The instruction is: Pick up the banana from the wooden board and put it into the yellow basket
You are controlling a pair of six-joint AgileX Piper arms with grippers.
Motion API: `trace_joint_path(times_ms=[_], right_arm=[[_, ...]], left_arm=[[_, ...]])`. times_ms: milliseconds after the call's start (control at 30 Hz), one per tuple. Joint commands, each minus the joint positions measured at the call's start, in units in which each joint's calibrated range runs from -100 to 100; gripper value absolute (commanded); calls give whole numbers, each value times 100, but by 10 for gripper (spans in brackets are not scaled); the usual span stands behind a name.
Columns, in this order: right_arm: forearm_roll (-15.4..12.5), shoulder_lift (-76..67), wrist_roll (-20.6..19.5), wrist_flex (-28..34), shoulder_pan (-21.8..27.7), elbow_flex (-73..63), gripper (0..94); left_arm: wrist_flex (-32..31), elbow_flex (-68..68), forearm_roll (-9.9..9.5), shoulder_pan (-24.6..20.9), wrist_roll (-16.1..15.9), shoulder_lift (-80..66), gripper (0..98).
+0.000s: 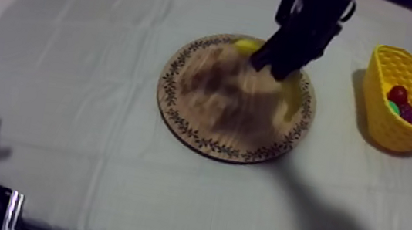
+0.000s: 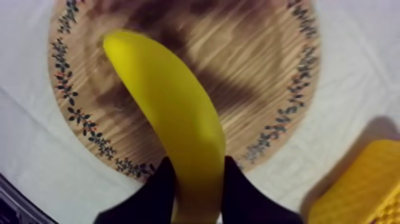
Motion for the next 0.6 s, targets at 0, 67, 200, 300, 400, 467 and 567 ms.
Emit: trace_joint_path(times_ms=[0,67,200,300,400,467,567], right_arm=[[-23,-393,66,119,31,-84,89],[-50,-646,139,293,74,-221,93],[-110,-1047,261,679,143,-577,96],[-140,-1219,309,889,184,-785,95],[-142,-1313,322,985,242,-856,96],[-133,-1356,324,1003,313,-847,100],[-112,-1390,322,987,493,-818,110]], left_arm=[[0,3,3,1,1,0,1],[0,3,3,1,1,0,1],[0,3,3,1,1,0,1],[0,3,3,1,1,0,1],[0,3,3,1,1,0,1],[0,3,3,1,1,0,1],[0,3,3,1,1,0,1]])
